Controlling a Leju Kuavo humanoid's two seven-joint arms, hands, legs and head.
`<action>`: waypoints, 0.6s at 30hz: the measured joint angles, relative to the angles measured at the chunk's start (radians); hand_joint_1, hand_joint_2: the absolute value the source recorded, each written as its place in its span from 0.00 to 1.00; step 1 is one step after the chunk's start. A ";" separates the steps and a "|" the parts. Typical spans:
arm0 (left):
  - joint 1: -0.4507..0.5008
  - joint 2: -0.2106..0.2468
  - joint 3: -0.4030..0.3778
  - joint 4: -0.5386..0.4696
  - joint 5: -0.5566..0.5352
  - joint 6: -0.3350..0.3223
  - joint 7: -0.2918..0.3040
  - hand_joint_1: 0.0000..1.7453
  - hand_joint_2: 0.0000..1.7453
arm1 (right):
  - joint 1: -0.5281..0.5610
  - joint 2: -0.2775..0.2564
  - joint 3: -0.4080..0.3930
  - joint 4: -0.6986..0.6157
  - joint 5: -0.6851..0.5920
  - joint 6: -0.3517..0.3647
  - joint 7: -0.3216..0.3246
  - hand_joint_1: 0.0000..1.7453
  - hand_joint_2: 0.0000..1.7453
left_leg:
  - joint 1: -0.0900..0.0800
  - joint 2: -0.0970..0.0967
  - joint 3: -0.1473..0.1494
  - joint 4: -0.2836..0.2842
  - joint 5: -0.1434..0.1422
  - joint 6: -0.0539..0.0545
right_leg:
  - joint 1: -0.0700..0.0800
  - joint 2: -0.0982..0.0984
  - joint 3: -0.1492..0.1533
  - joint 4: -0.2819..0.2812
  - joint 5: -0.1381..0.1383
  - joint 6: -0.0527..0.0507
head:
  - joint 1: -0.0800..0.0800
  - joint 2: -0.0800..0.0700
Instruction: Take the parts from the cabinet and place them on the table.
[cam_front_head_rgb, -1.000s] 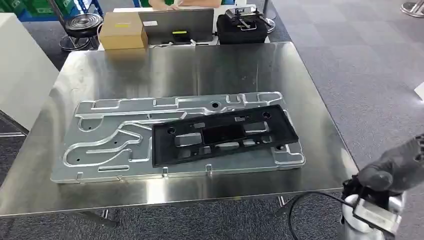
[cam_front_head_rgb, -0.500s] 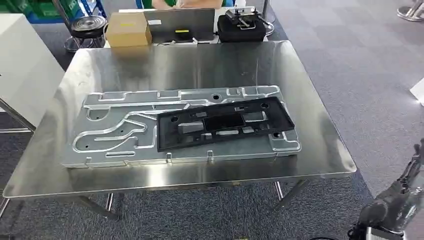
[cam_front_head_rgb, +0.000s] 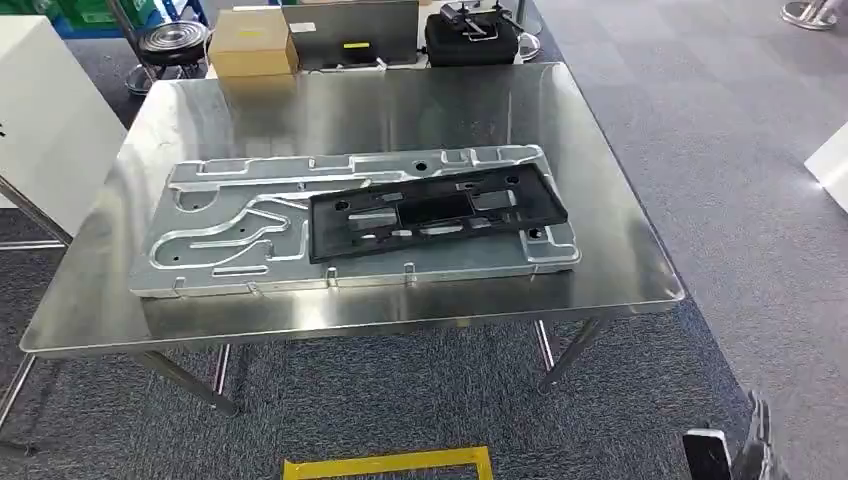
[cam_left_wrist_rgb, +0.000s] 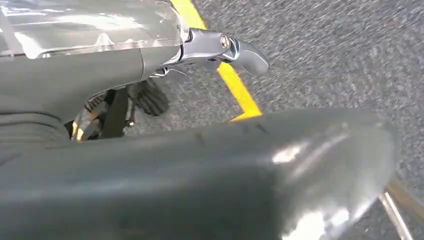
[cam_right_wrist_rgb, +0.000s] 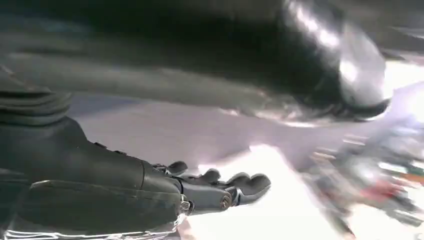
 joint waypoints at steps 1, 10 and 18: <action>0.002 0.002 0.000 0.000 0.000 0.000 0.000 0.00 0.00 | -0.006 -0.002 -0.023 0.046 0.008 -0.008 0.000 0.00 0.00 | 0.006 -0.002 -0.007 0.016 -0.028 -0.004 | -0.002 -0.008 -0.010 -0.002 0.010 -0.008 | 0.000 0.000; 0.003 0.002 -0.001 0.000 0.000 -0.012 0.000 0.00 0.00 | -0.075 -0.050 -0.141 0.579 0.202 -0.134 0.170 0.00 0.00 | 0.006 -0.003 0.113 0.103 -0.112 0.001 | 0.009 -0.005 -0.143 0.027 0.095 -0.014 | 0.000 0.000; -0.005 0.002 -0.002 0.000 -0.003 -0.013 -0.002 0.00 0.00 | -0.097 -0.071 -0.164 0.750 0.267 -0.103 0.276 0.00 0.00 | 0.002 0.006 0.139 -0.048 -0.096 0.052 | 0.002 0.001 -0.183 0.116 -0.004 0.033 | 0.000 0.000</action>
